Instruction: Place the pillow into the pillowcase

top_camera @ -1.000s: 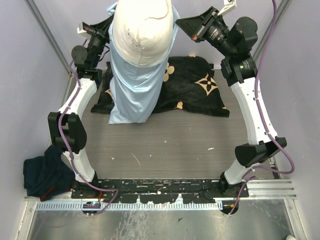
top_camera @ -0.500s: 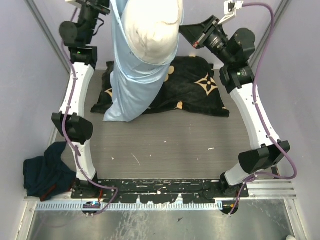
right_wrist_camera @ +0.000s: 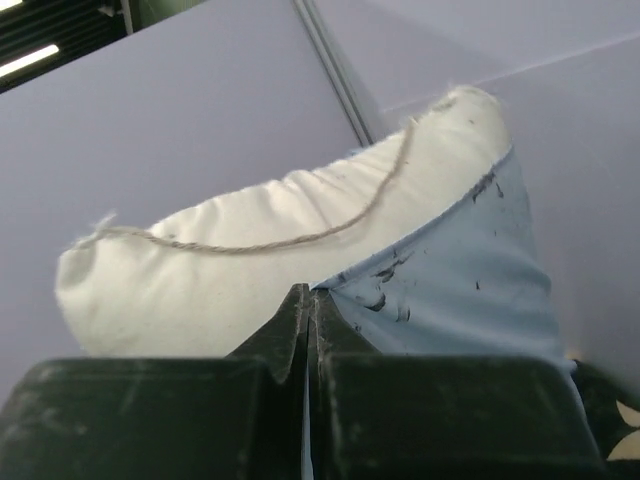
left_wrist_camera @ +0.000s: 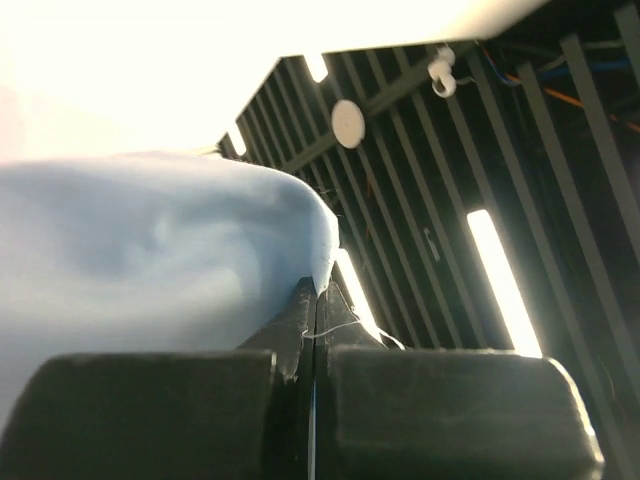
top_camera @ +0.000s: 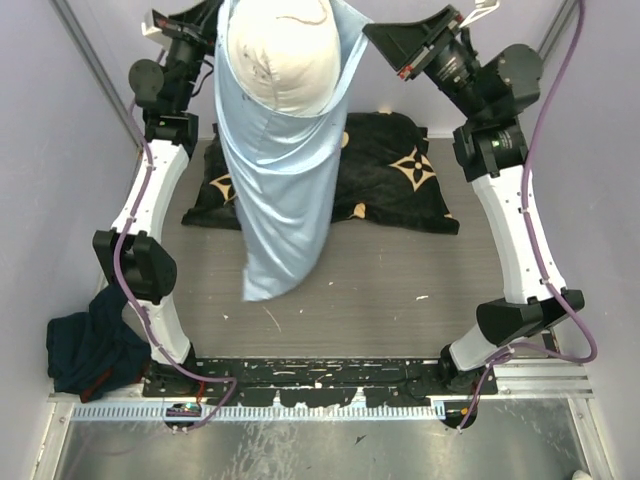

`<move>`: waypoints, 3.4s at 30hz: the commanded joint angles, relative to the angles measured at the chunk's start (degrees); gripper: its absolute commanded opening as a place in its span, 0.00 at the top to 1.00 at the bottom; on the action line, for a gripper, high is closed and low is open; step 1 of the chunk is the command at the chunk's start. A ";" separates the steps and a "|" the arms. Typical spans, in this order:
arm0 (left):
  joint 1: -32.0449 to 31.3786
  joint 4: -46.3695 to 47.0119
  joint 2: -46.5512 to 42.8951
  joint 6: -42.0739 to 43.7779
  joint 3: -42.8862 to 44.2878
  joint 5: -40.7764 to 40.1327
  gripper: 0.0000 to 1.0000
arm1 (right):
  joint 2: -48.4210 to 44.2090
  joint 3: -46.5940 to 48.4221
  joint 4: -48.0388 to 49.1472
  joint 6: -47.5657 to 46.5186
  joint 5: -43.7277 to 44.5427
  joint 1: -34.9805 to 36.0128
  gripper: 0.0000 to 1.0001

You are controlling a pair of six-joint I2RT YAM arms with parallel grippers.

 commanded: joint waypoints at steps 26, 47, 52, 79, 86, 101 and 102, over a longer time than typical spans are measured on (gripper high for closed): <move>0.36 0.50 5.81 -14.80 21.91 -3.84 1.00 | -7.44 -18.90 16.40 0.78 6.23 -0.75 1.00; 0.72 13.64 -3.13 -14.96 -10.49 -5.78 1.00 | -9.42 -1.58 11.79 -0.42 3.43 -0.70 1.00; 0.75 14.26 -1.86 -15.87 -6.21 -7.23 1.00 | -9.92 -5.44 11.65 -0.73 3.65 -0.77 1.00; 1.60 17.68 -5.09 -15.78 -14.52 -10.82 1.00 | -10.85 0.39 12.11 -1.90 3.76 -0.71 1.00; 1.42 20.43 -3.96 -15.94 -17.18 -10.98 1.00 | -13.89 0.92 12.17 -4.17 5.67 -0.68 1.00; 2.39 5.68 3.06 -14.76 18.22 -13.78 1.00 | -6.98 -10.63 16.03 0.48 5.92 -0.72 1.00; 3.34 5.04 3.50 -14.78 19.71 -13.52 1.00 | -6.04 -10.47 16.83 1.54 5.38 -0.66 0.99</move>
